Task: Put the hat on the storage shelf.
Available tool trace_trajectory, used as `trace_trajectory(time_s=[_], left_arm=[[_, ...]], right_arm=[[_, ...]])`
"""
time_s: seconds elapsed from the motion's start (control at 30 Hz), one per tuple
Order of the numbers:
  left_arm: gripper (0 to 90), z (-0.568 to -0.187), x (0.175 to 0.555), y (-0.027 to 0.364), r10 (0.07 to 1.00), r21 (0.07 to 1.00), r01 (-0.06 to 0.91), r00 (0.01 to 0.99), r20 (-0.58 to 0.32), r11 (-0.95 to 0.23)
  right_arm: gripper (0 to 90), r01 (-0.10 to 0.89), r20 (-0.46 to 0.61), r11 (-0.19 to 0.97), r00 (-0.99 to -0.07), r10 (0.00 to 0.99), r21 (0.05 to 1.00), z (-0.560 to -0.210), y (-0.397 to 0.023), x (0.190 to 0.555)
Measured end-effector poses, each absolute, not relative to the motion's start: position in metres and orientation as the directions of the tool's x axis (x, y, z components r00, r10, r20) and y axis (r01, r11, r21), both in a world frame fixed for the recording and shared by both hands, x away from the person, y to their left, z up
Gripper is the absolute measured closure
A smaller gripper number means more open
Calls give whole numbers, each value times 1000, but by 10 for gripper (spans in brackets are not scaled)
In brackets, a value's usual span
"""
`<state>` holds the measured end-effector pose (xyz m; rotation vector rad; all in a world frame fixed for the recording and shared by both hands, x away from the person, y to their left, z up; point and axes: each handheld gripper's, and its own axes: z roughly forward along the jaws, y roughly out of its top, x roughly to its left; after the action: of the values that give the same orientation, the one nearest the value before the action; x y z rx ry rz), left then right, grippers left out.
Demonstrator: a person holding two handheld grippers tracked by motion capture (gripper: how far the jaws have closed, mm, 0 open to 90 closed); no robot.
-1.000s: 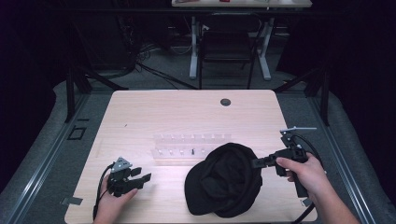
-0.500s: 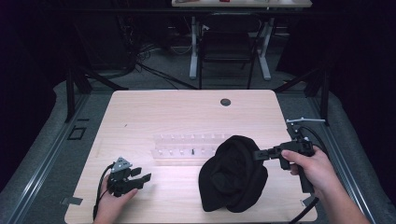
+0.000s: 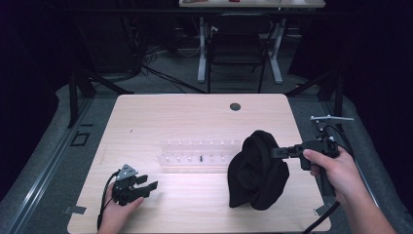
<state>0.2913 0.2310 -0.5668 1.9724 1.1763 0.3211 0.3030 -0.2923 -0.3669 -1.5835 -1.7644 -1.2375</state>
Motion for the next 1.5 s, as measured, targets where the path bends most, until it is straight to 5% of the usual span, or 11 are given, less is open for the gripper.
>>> trace_trajectory(time_s=[0.77,1.5], left_arm=[[465,-567,292,230,827,743,623,535,-174,-247],[465,-568,292,230,822,743,619,543,-170,-255]], right_arm=[[883,907,837,-161,-277,471,390,-323,-300,318],[883,894,835,-202,-265,483,400,-304,-272,368]])
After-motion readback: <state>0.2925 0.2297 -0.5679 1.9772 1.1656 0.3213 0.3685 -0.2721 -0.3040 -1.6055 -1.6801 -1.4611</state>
